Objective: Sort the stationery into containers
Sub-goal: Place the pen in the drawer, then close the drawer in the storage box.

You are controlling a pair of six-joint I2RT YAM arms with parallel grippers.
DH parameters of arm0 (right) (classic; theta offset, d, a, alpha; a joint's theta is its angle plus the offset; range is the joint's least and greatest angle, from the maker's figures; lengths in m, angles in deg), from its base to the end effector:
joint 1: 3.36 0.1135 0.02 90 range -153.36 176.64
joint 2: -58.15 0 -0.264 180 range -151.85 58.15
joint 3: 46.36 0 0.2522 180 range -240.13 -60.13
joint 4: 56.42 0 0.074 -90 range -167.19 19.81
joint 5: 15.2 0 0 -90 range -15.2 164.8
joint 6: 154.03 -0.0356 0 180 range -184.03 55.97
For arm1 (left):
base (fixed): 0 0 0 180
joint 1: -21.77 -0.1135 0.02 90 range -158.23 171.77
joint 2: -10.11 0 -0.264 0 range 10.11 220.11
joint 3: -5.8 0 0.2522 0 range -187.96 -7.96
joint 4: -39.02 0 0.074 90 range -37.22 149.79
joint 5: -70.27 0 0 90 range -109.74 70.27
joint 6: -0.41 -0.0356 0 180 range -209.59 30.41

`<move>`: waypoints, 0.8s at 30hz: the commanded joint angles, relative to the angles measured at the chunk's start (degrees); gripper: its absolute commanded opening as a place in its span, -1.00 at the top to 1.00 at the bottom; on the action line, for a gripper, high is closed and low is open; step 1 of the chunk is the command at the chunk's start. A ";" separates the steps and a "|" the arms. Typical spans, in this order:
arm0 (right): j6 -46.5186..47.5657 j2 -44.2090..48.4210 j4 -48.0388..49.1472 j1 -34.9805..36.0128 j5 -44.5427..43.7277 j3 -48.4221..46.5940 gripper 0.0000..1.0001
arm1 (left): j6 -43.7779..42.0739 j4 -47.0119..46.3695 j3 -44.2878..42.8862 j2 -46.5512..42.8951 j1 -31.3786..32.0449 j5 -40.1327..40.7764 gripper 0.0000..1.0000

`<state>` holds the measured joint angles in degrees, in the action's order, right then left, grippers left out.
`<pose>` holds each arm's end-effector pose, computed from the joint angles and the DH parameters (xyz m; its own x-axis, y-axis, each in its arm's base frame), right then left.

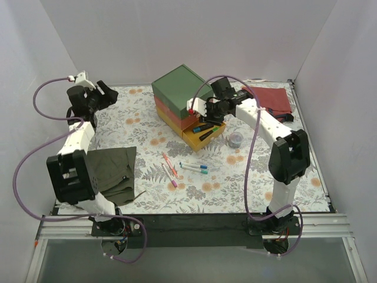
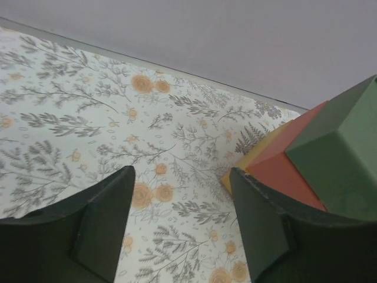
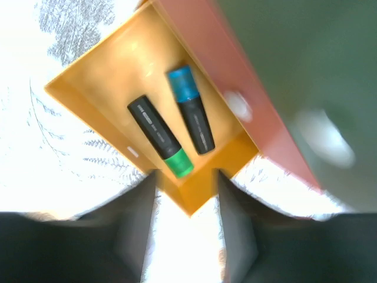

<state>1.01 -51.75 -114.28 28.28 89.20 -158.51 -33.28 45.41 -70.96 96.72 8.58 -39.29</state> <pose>0.3556 0.2295 0.2821 0.2726 -0.8635 -0.4244 -0.9018 -0.0756 -0.4255 0.3495 0.0697 0.3038 -0.2325 -0.8598 -0.4547 -0.1722 0.4965 -0.8508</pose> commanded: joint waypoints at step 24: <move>-29.26 -5.31 4.98 -5.89 8.20 5.67 0.97 | 19.18 -20.04 -36.48 49.44 9.41 -17.98 1.00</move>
<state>-26.21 -55.80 -111.68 22.83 98.97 -147.83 -16.52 29.21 -103.68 144.47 14.96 -55.00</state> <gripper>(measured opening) 0.024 0.010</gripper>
